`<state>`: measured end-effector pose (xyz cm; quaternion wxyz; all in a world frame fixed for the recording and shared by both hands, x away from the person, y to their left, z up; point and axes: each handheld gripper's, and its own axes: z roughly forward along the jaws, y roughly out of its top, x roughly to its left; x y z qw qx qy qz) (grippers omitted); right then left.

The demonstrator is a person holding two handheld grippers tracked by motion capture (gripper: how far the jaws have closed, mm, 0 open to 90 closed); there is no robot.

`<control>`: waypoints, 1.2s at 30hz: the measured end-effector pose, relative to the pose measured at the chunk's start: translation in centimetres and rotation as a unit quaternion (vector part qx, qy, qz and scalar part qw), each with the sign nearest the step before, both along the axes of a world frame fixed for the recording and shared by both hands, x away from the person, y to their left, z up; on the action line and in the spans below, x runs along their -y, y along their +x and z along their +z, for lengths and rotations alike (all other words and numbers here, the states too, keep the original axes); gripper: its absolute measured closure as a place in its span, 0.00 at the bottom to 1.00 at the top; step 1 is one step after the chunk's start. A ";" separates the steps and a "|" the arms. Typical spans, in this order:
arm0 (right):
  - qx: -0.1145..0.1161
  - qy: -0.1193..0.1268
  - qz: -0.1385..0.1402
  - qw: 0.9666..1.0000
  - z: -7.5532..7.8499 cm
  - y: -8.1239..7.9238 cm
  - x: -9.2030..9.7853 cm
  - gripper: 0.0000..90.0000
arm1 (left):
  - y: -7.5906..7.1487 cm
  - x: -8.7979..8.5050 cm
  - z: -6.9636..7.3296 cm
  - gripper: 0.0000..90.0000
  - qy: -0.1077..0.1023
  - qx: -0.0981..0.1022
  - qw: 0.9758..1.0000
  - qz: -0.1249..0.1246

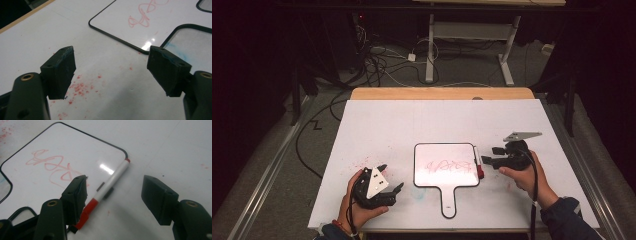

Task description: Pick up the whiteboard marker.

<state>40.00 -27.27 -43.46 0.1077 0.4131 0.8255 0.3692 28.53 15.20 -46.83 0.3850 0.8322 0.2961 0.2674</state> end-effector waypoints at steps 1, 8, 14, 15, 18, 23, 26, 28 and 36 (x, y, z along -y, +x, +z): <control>-0.010 0.003 -0.005 1.000 -0.2 0.6 -0.2 0.42 | 0.0 0.0 -0.1 0.24 0.002 0.000 1.000 -0.001; -0.057 -0.010 -0.004 0.998 -2.1 3.4 -2.4 0.52 | 0.0 0.0 -0.1 0.24 0.000 -0.003 1.000 -0.001; -0.069 -0.008 -0.008 0.998 -2.5 4.0 -2.6 0.69 | 0.0 0.1 -0.2 0.25 0.004 -0.005 1.000 -0.001; -0.070 -0.008 -0.009 0.997 -2.5 4.0 -2.6 0.73 | 0.0 0.1 -0.2 0.24 0.006 -0.006 1.000 -0.001; -0.083 0.010 0.003 0.996 -2.6 4.0 -2.3 0.80 | 0.1 0.2 -0.2 0.24 0.011 -0.007 1.000 0.000; -0.084 0.008 0.011 0.996 -2.5 3.9 -2.4 0.90 | 0.1 0.4 -0.3 0.24 0.015 -0.009 1.000 -0.004; -0.079 0.003 0.017 0.997 -2.5 3.8 -2.4 0.90 | 0.2 0.4 -0.2 0.25 0.009 -0.014 1.000 -0.004; -0.072 0.002 0.017 0.997 -2.3 3.7 -2.5 0.90 | 0.3 0.4 -0.2 0.25 -0.003 -0.018 1.000 -0.006; 0.021 0.053 0.052 0.997 1.1 0.8 -4.0 0.90 | 2.5 3.0 2.3 0.27 -0.133 -0.063 0.988 -0.047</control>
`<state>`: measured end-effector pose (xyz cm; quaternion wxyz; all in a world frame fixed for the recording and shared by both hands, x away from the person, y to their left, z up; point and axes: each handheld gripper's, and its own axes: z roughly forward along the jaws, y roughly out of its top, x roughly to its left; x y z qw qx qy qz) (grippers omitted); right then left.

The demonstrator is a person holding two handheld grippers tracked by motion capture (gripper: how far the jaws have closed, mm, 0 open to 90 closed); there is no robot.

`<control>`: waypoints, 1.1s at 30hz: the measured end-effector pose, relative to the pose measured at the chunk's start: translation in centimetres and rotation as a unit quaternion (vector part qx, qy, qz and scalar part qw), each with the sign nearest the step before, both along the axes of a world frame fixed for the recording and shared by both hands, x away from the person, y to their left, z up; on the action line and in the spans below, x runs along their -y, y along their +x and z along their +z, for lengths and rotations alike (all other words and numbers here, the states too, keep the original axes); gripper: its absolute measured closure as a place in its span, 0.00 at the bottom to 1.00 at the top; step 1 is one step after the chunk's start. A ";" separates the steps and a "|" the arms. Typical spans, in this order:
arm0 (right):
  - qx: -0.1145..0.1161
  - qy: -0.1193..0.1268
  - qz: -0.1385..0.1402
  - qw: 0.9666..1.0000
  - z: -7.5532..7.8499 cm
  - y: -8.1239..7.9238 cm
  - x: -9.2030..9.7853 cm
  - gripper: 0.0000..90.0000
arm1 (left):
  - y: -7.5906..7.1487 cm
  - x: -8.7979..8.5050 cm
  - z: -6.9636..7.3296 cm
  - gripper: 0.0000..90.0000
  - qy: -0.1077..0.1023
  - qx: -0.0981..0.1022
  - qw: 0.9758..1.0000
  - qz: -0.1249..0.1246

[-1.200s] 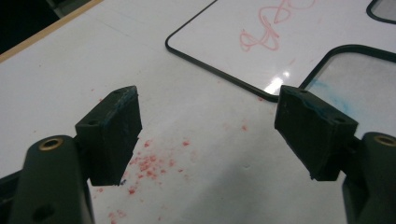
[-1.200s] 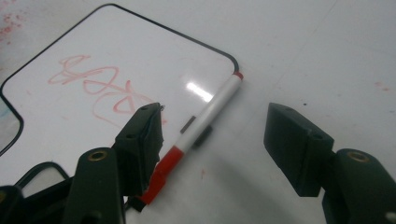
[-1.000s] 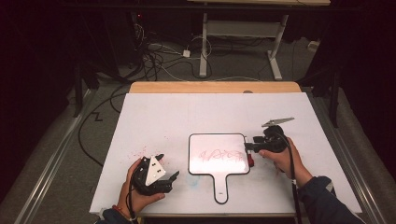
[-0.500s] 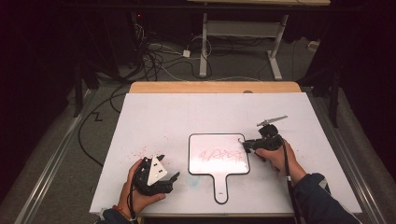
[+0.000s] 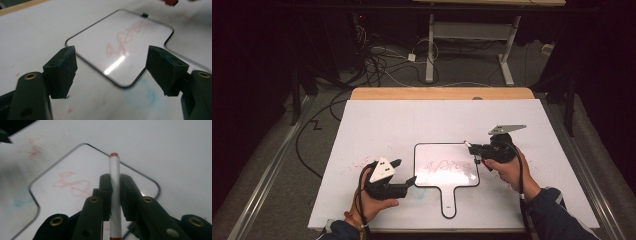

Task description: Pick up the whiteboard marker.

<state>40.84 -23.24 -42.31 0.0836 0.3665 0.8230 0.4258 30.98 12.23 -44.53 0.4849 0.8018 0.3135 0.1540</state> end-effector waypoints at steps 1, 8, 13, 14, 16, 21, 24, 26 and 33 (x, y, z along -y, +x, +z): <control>0.007 0.004 0.004 1.000 0.2 -0.3 -0.3 0.90 | 0.3 1.0 0.4 0.27 -0.009 -0.001 1.000 -0.011; 0.052 0.046 0.042 0.997 1.6 -3.0 -2.8 0.90 | 1.9 7.5 1.4 0.28 -0.051 -0.022 0.996 -0.064; 0.066 0.066 0.046 0.995 1.9 -4.0 -3.2 0.90 | 2.8 10.1 1.0 0.32 -0.061 -0.041 0.995 -0.071; 0.069 0.070 0.048 0.994 1.9 -4.3 -3.3 0.90 | 3.1 10.6 0.8 0.33 -0.066 -0.046 0.994 -0.073; 0.073 0.077 0.045 0.993 1.9 -4.4 -3.2 0.90 | 3.6 11.3 0.4 0.34 -0.078 -0.047 0.993 -0.072; 0.078 0.085 0.037 0.993 1.7 -4.6 -3.1 0.90 | 4.0 11.9 0.3 0.42 -0.093 -0.044 0.992 -0.078; 0.078 0.092 0.029 0.992 1.5 -4.5 -2.9 0.90 | 4.0 12.0 0.2 0.50 -0.090 -0.033 0.993 -0.066; 0.076 0.094 0.029 0.992 1.5 -4.5 -2.9 0.90 | 4.1 11.9 0.1 0.53 -0.098 -0.028 0.993 -0.067; 0.090 0.091 0.028 0.991 1.6 -4.8 -2.9 0.90 | 4.1 11.6 0.1 0.71 -0.083 -0.018 0.994 -0.070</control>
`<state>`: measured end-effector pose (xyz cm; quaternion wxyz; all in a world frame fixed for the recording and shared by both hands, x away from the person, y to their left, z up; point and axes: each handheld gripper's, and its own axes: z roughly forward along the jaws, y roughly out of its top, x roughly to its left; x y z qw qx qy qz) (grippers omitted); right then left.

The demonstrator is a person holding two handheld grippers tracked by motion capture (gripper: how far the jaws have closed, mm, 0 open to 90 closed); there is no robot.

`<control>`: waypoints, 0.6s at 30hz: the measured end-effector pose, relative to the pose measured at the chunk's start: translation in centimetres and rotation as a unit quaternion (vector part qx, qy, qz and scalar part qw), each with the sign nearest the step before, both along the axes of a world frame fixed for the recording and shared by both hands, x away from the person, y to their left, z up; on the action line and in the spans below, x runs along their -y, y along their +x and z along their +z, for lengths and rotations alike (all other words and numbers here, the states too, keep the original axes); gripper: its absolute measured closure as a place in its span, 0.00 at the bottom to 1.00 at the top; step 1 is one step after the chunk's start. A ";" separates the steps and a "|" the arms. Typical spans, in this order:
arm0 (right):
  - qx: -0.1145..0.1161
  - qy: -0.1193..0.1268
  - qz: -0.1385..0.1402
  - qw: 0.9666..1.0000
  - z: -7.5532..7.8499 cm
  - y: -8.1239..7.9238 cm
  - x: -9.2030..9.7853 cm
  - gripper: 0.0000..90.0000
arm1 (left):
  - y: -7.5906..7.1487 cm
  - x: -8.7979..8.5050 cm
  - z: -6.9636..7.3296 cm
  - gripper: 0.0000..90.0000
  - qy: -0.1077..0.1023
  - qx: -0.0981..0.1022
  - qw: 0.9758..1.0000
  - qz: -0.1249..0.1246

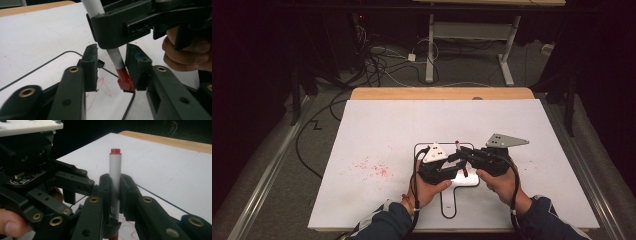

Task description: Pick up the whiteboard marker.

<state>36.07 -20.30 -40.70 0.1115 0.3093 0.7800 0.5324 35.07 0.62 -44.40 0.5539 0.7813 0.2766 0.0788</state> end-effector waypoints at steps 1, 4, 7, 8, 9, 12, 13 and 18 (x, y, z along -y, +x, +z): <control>0.002 0.000 0.001 1.000 0.0 -0.1 0.0 0.90 | 0.0 0.0 0.0 0.76 0.004 0.001 1.000 -0.001; 0.004 -0.002 0.001 1.000 0.0 -0.2 -0.1 0.90 | -0.1 0.0 0.0 0.82 0.015 0.011 1.000 -0.002; 0.011 -0.005 0.003 1.000 0.0 -0.3 -0.2 0.90 | 0.0 -0.3 0.0 0.86 0.020 0.014 1.000 0.002; 0.013 -0.004 0.004 1.000 0.0 -0.4 -0.2 0.90 | 0.1 -0.4 0.0 0.87 0.020 0.015 1.000 0.000; 0.013 -0.004 0.004 1.000 0.0 -0.4 -0.2 0.90 | 0.1 -0.4 0.0 0.87 0.020 0.015 1.000 0.000; 0.025 -0.007 0.003 1.000 0.0 -0.5 -0.3 0.90 | 0.0 -0.2 0.1 0.87 0.027 0.018 0.999 0.001; 0.026 -0.008 0.003 1.000 0.0 -0.5 -0.4 0.90 | 0.0 -0.2 0.1 0.87 0.027 0.018 0.999 0.001; 0.038 -0.014 0.003 0.999 -0.2 -0.5 -0.6 0.89 | -0.1 0.0 0.1 0.87 0.040 0.022 0.999 -0.005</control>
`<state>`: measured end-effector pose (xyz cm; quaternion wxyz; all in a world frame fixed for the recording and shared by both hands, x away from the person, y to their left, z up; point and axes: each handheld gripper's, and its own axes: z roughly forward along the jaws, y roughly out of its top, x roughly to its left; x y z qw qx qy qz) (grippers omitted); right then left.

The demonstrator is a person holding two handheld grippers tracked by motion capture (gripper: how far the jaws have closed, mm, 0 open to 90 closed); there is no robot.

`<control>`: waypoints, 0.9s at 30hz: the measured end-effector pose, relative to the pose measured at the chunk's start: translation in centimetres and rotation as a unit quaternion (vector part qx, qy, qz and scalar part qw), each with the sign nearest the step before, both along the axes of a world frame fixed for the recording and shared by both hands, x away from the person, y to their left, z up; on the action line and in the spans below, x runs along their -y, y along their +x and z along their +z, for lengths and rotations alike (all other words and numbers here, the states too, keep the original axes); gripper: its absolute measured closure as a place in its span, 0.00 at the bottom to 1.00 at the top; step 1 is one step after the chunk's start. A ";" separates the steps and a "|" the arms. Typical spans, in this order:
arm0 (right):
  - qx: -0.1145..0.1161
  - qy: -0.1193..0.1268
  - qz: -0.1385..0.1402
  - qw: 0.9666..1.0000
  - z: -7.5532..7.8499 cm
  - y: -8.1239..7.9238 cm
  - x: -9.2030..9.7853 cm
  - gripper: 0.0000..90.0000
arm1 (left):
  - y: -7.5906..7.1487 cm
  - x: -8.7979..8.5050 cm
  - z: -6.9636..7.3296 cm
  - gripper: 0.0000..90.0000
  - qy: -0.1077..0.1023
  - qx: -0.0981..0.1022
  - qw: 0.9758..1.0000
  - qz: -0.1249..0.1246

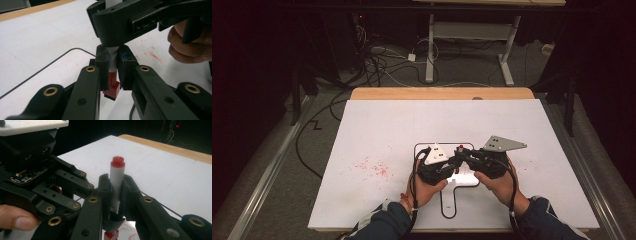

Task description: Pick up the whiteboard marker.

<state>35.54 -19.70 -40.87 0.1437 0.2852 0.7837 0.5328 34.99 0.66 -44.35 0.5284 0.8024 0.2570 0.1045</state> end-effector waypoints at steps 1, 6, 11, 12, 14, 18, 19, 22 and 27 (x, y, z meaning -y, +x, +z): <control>0.004 -0.006 0.001 1.000 -0.1 0.0 -0.1 0.90 | 0.0 0.1 0.0 0.87 0.004 0.001 1.000 0.002; 0.013 -0.015 0.004 1.000 -0.3 0.0 -0.3 0.90 | 0.1 0.0 -0.2 0.87 0.011 0.002 1.000 0.002; 0.012 -0.017 0.004 1.000 -0.5 0.1 -0.4 0.90 | 0.1 0.0 -0.3 0.87 0.015 0.003 1.000 0.002; 0.011 -0.021 0.006 1.000 -0.5 0.1 -0.5 0.90 | 0.2 0.0 -0.3 0.87 0.018 0.004 1.000 0.002; 0.009 -0.021 0.005 1.000 -0.5 0.2 -0.5 0.88 | 0.4 0.1 -0.5 0.87 0.022 0.005 1.000 0.000; 0.009 -0.026 -0.015 1.000 -0.2 -0.1 -0.2 0.67 | 0.9 0.4 -0.8 0.87 0.025 0.003 1.000 -0.004; 0.017 -0.025 -0.014 0.999 0.2 -0.3 0.2 0.64 | 1.5 1.0 -1.0 0.87 0.027 -0.002 1.000 -0.012; 0.030 -0.027 -0.012 0.999 0.9 -0.8 1.4 0.57 | 1.8 1.4 -1.2 0.87 0.025 -0.002 1.000 -0.018; 0.056 -0.043 -0.037 0.997 2.0 -1.7 6.5 0.36 | 2.2 2.7 -1.3 0.87 0.016 -0.003 0.999 -0.032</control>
